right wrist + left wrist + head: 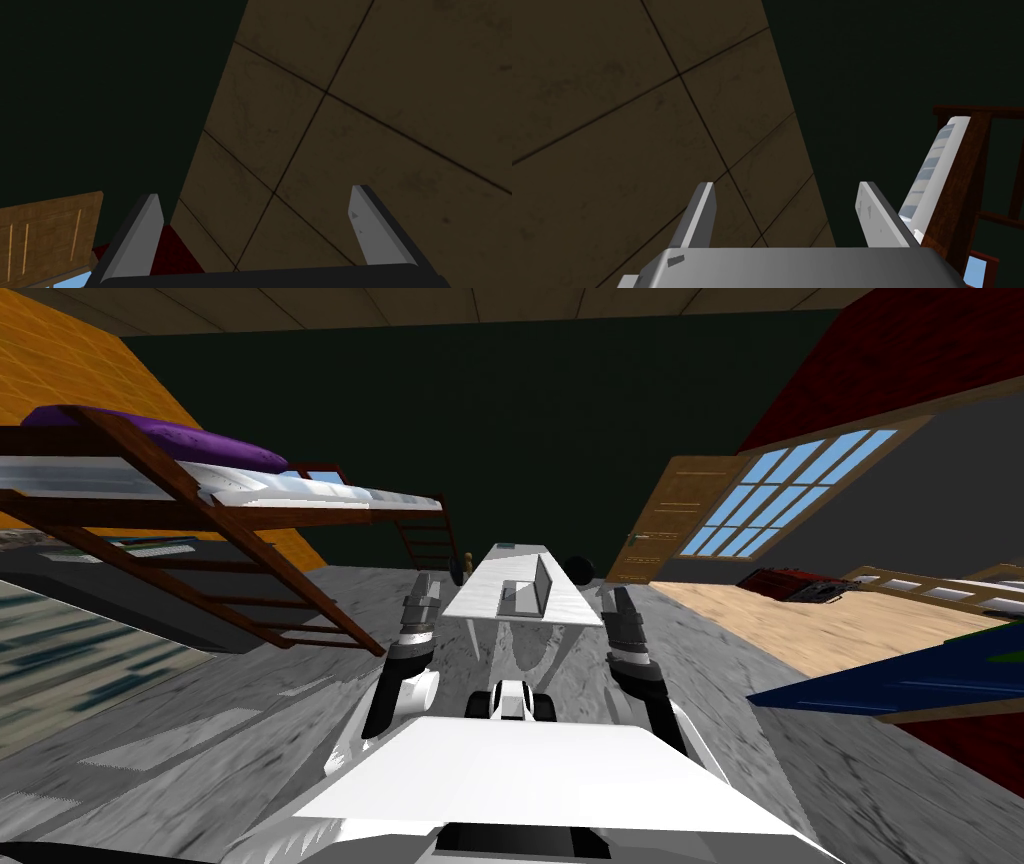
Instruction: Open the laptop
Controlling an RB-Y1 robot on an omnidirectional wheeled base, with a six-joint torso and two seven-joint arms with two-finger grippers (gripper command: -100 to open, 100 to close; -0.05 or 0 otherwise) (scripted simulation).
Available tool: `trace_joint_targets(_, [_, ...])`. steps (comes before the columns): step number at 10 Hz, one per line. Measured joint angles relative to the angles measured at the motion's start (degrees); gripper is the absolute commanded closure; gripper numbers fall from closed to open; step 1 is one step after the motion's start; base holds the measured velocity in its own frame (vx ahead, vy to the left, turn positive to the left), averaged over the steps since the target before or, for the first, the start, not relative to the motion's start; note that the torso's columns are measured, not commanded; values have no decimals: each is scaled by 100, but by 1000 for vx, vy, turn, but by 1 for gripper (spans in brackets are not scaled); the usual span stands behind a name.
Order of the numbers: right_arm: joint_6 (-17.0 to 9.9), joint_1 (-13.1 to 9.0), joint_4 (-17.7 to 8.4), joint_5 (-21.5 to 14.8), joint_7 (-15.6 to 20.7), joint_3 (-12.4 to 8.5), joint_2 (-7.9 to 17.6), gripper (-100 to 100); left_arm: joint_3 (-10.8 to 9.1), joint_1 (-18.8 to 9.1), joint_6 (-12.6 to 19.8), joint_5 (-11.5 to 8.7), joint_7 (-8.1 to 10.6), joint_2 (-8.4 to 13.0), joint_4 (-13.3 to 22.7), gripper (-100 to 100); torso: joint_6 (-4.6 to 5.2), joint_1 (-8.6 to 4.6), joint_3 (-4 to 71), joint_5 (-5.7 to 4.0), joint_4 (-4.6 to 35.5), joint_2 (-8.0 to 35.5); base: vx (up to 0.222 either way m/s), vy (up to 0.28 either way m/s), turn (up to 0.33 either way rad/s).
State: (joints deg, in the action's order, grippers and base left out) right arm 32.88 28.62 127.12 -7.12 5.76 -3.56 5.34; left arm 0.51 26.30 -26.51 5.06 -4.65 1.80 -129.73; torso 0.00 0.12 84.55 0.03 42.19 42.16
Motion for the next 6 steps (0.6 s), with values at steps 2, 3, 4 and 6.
trace_joint_targets(2, [-27, -24, -92, -191, 222, -54, 121, -100, 0, 0, 0, 0, 0, 0, 0, 0, 0, -10, 1, -3, 9, 12, 38, 68, -27])
trace_joint_targets(3, [-43, -8, -123, -292, 341, -96, 178, -100, 0, 0, 0, 0, 0, 0, 0, 0, 1, -11, 1, -3, 9, 14, 39, 85, -29])
trace_joint_targets(4, [-80, -33, -166, -413, 476, -129, 225, -100, 0, 0, 0, 0, 0, 0, 0, 0, 0, -8, 1, -2, 9, 13, 40, 78, -30])
trace_joint_targets(6, [-114, -43, -283, -662, 771, -206, 308, -100, 0, 0, 0, 0, 0, 0, 0, 0, 0, -14, 3, -4, 8, 10, 51, 80, -32])
